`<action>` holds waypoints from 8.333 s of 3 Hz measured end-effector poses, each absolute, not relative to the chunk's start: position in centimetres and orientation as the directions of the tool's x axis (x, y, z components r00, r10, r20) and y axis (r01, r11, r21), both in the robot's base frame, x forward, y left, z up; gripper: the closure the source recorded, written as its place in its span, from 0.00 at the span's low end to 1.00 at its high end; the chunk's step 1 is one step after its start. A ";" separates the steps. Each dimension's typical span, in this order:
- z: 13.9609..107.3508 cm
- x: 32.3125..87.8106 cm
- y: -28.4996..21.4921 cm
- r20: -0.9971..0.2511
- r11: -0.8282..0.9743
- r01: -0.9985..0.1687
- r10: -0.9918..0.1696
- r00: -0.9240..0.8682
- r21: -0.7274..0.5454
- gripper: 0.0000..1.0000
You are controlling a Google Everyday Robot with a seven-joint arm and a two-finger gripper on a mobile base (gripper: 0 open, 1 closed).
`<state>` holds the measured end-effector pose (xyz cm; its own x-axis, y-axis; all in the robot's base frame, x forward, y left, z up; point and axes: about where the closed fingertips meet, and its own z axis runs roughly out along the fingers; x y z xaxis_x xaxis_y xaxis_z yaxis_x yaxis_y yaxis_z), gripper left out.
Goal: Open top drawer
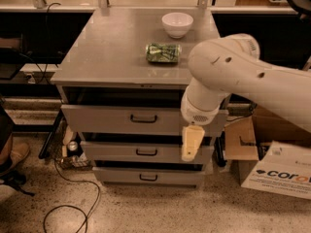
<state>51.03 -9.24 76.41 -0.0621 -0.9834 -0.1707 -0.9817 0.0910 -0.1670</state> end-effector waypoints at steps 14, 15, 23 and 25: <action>65.4 55.6 -8.4 -0.300 0.203 -0.951 -0.945 -0.128 -0.233 1.00; 65.4 55.6 -8.4 -0.300 0.204 -0.951 -0.945 -0.129 -0.233 1.00; 69.5 36.8 -6.1 -0.392 0.499 -0.804 -0.844 -0.366 -0.322 0.00; 73.5 42.3 -12.9 -0.541 0.629 -0.728 -0.726 -0.424 -0.274 0.00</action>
Offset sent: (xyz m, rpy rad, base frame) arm 0.1278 0.0118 -0.0979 0.0768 -0.1532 -0.0404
